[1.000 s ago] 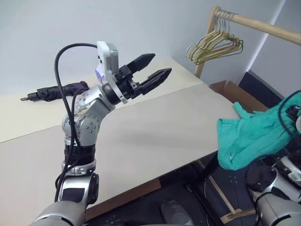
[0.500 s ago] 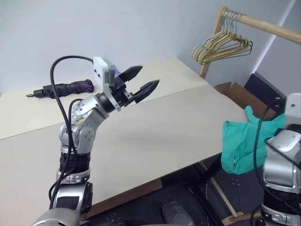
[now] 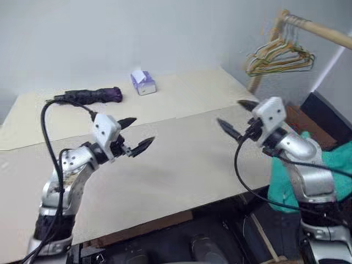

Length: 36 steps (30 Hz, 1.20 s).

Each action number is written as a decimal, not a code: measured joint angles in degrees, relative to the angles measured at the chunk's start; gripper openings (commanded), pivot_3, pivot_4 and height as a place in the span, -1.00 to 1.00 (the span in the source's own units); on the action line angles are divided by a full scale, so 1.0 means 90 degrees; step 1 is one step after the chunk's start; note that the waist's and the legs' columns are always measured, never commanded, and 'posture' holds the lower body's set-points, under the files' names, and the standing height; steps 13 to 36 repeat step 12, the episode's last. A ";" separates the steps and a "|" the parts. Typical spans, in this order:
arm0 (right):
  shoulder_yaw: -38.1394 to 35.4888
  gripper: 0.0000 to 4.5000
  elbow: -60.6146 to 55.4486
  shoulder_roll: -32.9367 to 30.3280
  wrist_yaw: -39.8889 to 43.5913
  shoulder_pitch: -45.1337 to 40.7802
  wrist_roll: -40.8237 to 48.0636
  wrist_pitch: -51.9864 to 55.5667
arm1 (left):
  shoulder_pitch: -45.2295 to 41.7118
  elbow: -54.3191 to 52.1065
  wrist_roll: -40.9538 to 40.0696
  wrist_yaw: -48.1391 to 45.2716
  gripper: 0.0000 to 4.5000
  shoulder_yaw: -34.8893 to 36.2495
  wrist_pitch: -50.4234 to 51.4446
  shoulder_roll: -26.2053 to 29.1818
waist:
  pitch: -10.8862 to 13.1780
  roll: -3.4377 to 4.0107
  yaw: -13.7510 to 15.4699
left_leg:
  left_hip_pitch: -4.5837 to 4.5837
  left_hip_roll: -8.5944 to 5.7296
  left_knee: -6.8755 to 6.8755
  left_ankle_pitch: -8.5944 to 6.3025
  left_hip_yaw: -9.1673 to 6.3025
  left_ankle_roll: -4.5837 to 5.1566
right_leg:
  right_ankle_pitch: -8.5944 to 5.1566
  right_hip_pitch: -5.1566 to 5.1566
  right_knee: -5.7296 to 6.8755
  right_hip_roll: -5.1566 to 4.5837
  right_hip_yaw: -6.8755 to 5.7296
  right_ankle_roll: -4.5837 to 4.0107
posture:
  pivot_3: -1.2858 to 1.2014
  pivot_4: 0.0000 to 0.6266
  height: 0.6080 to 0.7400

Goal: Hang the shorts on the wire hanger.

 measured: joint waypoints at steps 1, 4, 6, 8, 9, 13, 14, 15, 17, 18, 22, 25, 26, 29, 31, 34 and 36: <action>0.0109 0.98 0.0283 -0.0009 0.0475 -0.0243 0.0175 0.0043 | 0.0248 -0.0193 0.0000 0.0020 1.00 0.0124 0.0013 0.0063 | 0.0007 -0.0005 0.0141 | -0.0003 0.0002 0.0000 0.0000 0.0001 0.0000 | 0.0001 -0.0005 -0.0005 0.0000 -0.0002 -0.0002 | 0.08 -0.85 1.00; 0.0354 0.98 0.0736 0.0003 0.1298 -0.0722 0.0398 0.0144 | 0.0692 -0.0619 -0.0004 0.0072 1.00 0.0324 0.0041 0.0181 | 0.0023 -0.0007 0.0537 | -0.0014 0.0004 -0.0005 0.0000 0.0002 0.0000 | 0.0019 -0.0016 -0.0021 0.0000 -0.0009 -0.0030 | 0.11 -0.84 1.00; 0.0526 0.98 0.1019 0.0071 0.1617 -0.1003 0.0393 0.0138 | 0.0942 -0.0865 -0.0005 0.0129 1.00 0.0483 0.0068 0.0239 | 0.0026 -0.0007 0.0808 | -0.0029 0.0004 -0.0007 -0.0001 0.0009 -0.0001 | 0.0030 -0.0033 -0.0024 -0.0004 -0.0011 -0.0048 | 0.12 -0.83 1.00; 0.0622 0.98 0.1232 0.0154 0.1814 -0.1175 0.0379 0.0110 | 0.1104 -0.1056 -0.0011 0.0214 1.00 0.0617 0.0098 0.0249 | 0.0028 -0.0007 0.1062 | -0.0056 0.0003 -0.0006 0.0000 0.0018 -0.0001 | 0.0036 -0.0064 -0.0024 -0.0006 -0.0011 -0.0057 | 0.13 -0.82 1.00; 0.0657 0.98 0.1298 0.0180 0.1850 -0.1215 0.0370 0.0094 | 0.1135 -0.1109 -0.0014 0.0245 1.00 0.0641 0.0137 0.0249 | 0.0028 -0.0007 0.1170 | -0.0072 0.0004 -0.0004 0.0000 0.0023 -0.0001 | 0.0039 -0.0083 -0.0023 -0.0006 -0.0010 -0.0061 | 0.13 -0.82 1.00; 0.0731 0.98 0.1425 0.0272 0.1960 -0.1253 0.0306 0.0048 | 0.1146 -0.1214 -0.0045 0.0294 1.00 0.0710 0.0232 0.0249 | 0.0028 -0.0006 0.1390 | -0.0107 0.0004 0.0000 0.0001 0.0024 -0.0002 | 0.0045 -0.0108 -0.0024 -0.0006 -0.0014 -0.0063 | 0.12 -0.82 1.00; 0.0731 0.98 0.1425 0.0272 0.1960 -0.1253 0.0306 0.0048 | 0.1146 -0.1214 -0.0045 0.0294 1.00 0.0710 0.0232 0.0249 | 0.0028 -0.0006 0.1390 | -0.0107 0.0004 0.0000 0.0001 0.0024 -0.0002 | 0.0045 -0.0108 -0.0024 -0.0006 -0.0014 -0.0063 | 0.12 -0.82 1.00; 0.0731 0.98 0.1425 0.0272 0.1960 -0.1253 0.0306 0.0048 | 0.1146 -0.1214 -0.0045 0.0294 1.00 0.0710 0.0232 0.0249 | 0.0028 -0.0006 0.1390 | -0.0107 0.0004 0.0000 0.0001 0.0024 -0.0002 | 0.0045 -0.0108 -0.0024 -0.0006 -0.0014 -0.0063 | 0.12 -0.82 1.00; 0.0731 0.98 0.1425 0.0272 0.1960 -0.1253 0.0306 0.0048 | 0.1146 -0.1214 -0.0045 0.0294 1.00 0.0710 0.0232 0.0249 | 0.0028 -0.0006 0.1390 | -0.0107 0.0004 0.0000 0.0001 0.0024 -0.0002 | 0.0045 -0.0108 -0.0024 -0.0006 -0.0014 -0.0063 | 0.12 -0.82 1.00; 0.0731 0.98 0.1425 0.0272 0.1960 -0.1253 0.0306 0.0048 | 0.1146 -0.1214 -0.0045 0.0294 1.00 0.0710 0.0232 0.0249 | 0.0028 -0.0006 0.1390 | -0.0107 0.0004 0.0000 0.0001 0.0024 -0.0002 | 0.0045 -0.0108 -0.0024 -0.0006 -0.0014 -0.0063 | 0.12 -0.82 1.00; 0.0731 0.98 0.1425 0.0272 0.1960 -0.1253 0.0306 0.0048 | 0.1146 -0.1214 -0.0045 0.0294 1.00 0.0710 0.0232 0.0249 | 0.0028 -0.0006 0.1390 | -0.0107 0.0004 0.0000 0.0001 0.0024 -0.0002 | 0.0045 -0.0108 -0.0024 -0.0006 -0.0014 -0.0063 | 0.12 -0.82 1.00; 0.0731 0.98 0.1425 0.0272 0.1960 -0.1253 0.0306 0.0048 | 0.1146 -0.1214 -0.0045 0.0294 1.00 0.0710 0.0232 0.0249 | 0.0028 -0.0006 0.1390 | -0.0107 0.0004 0.0000 0.0001 0.0024 -0.0002 | 0.0045 -0.0108 -0.0024 -0.0006 -0.0014 -0.0063 | 0.12 -0.82 1.00; 0.0731 0.98 0.1425 0.0272 0.1960 -0.1253 0.0306 0.0048 | 0.1146 -0.1214 -0.0045 0.0294 1.00 0.0710 0.0232 0.0249 | 0.0028 -0.0006 0.1390 | -0.0107 0.0004 0.0000 0.0001 0.0024 -0.0002 | 0.0045 -0.0108 -0.0024 -0.0006 -0.0014 -0.0063 | 0.12 -0.82 1.00; 0.0731 0.98 0.1425 0.0272 0.1960 -0.1253 0.0306 0.0048 | 0.1146 -0.1214 -0.0045 0.0294 1.00 0.0710 0.0232 0.0249 | 0.0028 -0.0006 0.1390 | -0.0107 0.0004 0.0000 0.0001 0.0024 -0.0002 | 0.0045 -0.0108 -0.0024 -0.0006 -0.0014 -0.0063 | 0.12 -0.82 1.00; 0.0731 0.98 0.1425 0.0272 0.1960 -0.1253 0.0306 0.0048 | 0.1146 -0.1214 -0.0045 0.0294 1.00 0.0710 0.0232 0.0249 | 0.0028 -0.0006 0.1390 | -0.0107 0.0004 0.0000 0.0001 0.0024 -0.0002 | 0.0045 -0.0108 -0.0024 -0.0006 -0.0014 -0.0063 | 0.12 -0.82 1.00; 0.0731 0.98 0.1425 0.0272 0.1960 -0.1253 0.0306 0.0048 | 0.1146 -0.1214 -0.0045 0.0294 1.00 0.0710 0.0232 0.0249 | 0.0028 -0.0006 0.1390 | -0.0107 0.0004 0.0000 0.0001 0.0024 -0.0002 | 0.0045 -0.0108 -0.0024 -0.0006 -0.0014 -0.0063 | 0.12 -0.82 1.00; 0.0731 0.98 0.1425 0.0272 0.1960 -0.1253 0.0306 0.0048 | 0.1146 -0.1214 -0.0045 0.0294 1.00 0.0710 0.0232 0.0249 | 0.0028 -0.0006 0.1390 | -0.0107 0.0004 0.0000 0.0001 0.0024 -0.0002 | 0.0045 -0.0108 -0.0024 -0.0006 -0.0014 -0.0063 | 0.12 -0.82 1.00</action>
